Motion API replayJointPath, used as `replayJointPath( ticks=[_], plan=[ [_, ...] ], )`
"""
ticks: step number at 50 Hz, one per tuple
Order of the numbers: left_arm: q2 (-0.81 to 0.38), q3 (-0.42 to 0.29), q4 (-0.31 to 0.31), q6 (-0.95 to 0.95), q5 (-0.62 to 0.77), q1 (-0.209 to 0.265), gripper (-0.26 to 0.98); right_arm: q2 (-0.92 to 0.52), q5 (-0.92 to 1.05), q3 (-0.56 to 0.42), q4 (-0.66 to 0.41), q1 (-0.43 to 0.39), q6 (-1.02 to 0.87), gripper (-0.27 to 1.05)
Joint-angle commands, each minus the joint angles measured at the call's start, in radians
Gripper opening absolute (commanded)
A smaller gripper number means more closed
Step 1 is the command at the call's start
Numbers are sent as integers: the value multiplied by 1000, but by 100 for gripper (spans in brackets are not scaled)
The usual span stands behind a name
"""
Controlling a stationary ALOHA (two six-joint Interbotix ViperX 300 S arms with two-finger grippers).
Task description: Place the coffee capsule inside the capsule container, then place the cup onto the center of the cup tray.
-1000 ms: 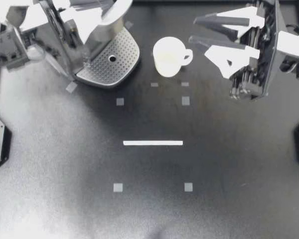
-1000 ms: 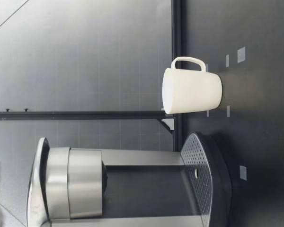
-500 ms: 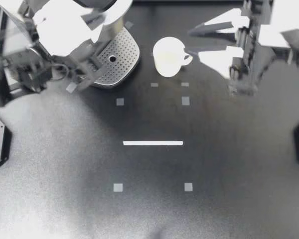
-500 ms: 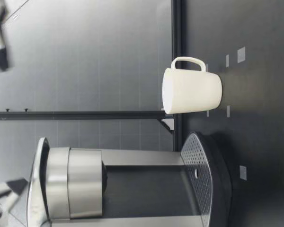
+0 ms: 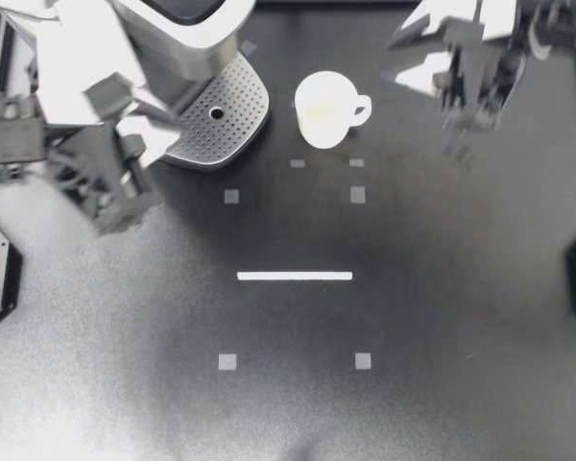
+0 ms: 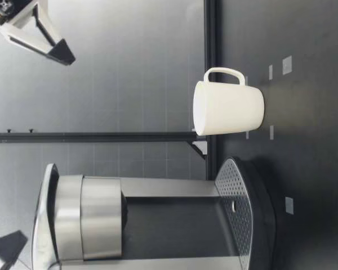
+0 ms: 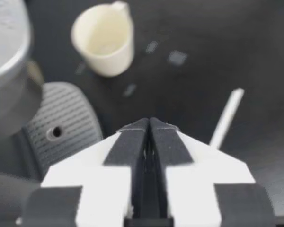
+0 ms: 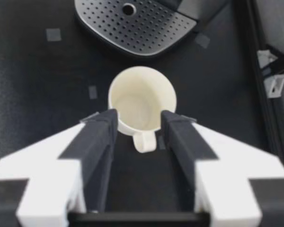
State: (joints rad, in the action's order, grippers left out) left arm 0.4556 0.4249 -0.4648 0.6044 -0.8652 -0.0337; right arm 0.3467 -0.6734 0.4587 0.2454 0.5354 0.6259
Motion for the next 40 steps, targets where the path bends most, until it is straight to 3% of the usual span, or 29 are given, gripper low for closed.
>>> replayJointPath(
  ticks=[1,7,12,27,40],
  plan=[
    [41,11,3,-2,44,0,13,-17,-18,-26,110,55,75,47],
    [61,40,3,-2,74,0,13,-77,-61,-29,241,118,204,47],
    [67,49,3,-3,78,0,13,-130,-71,-32,290,144,308,49],
    [75,57,3,-2,77,0,13,-279,14,-11,288,153,419,67],
    [75,57,2,-2,77,0,13,-360,48,-9,288,153,419,68]
  ],
)
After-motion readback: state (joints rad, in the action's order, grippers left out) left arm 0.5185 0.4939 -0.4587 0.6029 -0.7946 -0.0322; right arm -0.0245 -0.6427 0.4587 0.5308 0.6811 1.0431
